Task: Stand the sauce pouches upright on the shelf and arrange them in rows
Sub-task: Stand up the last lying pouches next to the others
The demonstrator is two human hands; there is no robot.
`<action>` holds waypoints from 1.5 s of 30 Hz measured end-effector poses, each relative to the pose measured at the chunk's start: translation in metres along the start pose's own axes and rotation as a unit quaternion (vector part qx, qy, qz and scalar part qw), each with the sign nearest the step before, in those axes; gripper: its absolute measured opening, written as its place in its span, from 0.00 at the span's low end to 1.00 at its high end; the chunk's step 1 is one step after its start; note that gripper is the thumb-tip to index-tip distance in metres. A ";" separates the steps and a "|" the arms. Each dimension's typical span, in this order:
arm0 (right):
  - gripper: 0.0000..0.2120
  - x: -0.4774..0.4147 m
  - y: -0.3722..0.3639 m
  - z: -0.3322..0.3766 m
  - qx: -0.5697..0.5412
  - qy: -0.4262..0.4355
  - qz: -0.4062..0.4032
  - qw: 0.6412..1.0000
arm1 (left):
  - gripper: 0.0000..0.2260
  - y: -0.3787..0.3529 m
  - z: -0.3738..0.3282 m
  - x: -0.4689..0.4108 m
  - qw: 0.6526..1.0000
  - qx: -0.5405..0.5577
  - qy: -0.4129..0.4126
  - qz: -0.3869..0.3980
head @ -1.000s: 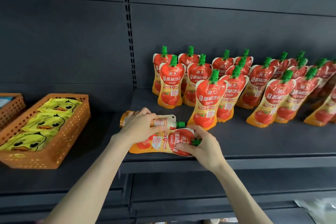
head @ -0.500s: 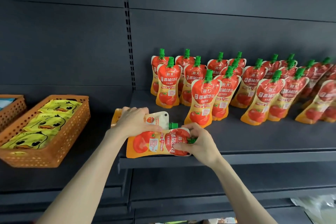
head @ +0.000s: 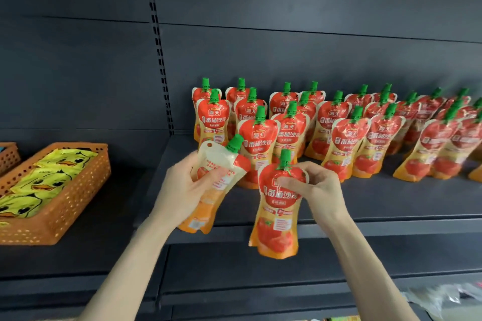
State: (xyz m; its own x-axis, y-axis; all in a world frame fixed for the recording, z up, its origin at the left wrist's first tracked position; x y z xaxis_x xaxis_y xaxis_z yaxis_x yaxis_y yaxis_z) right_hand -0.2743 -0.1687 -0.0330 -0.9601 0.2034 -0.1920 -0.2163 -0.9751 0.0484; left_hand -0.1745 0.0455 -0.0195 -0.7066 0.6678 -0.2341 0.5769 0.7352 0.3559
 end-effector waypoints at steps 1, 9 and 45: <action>0.06 0.003 0.013 0.004 0.000 0.013 -0.015 1.000 | 0.12 -0.015 -0.004 -0.004 1.000 0.020 -0.008 -0.012; 0.08 0.006 0.101 0.029 0.047 0.107 -0.049 0.992 | 0.10 -0.120 -0.036 -0.044 0.983 0.093 -0.065 -0.144; 0.15 0.008 0.113 -0.072 0.032 0.016 0.005 0.999 | 0.33 -0.142 0.009 -0.056 0.988 -0.061 0.135 0.032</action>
State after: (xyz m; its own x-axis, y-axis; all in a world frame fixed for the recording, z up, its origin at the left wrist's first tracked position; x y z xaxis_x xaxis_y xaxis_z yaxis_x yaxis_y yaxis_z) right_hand -0.2936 -0.2833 -0.0994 -0.9562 0.1906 -0.2222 -0.2196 -0.9690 0.1136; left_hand -0.2135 -0.0950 -0.0655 -0.7631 0.6453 0.0363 0.5823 0.6621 0.4719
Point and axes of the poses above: each hand's wrist, its own x-axis away from the middle knuckle, its own y-axis out of the back of the hand, z = x × y, the point moved 4 cm from there along -x, towards the middle knuckle, and after that the axes turned 15 degrees about z, right-handed, at the moved point
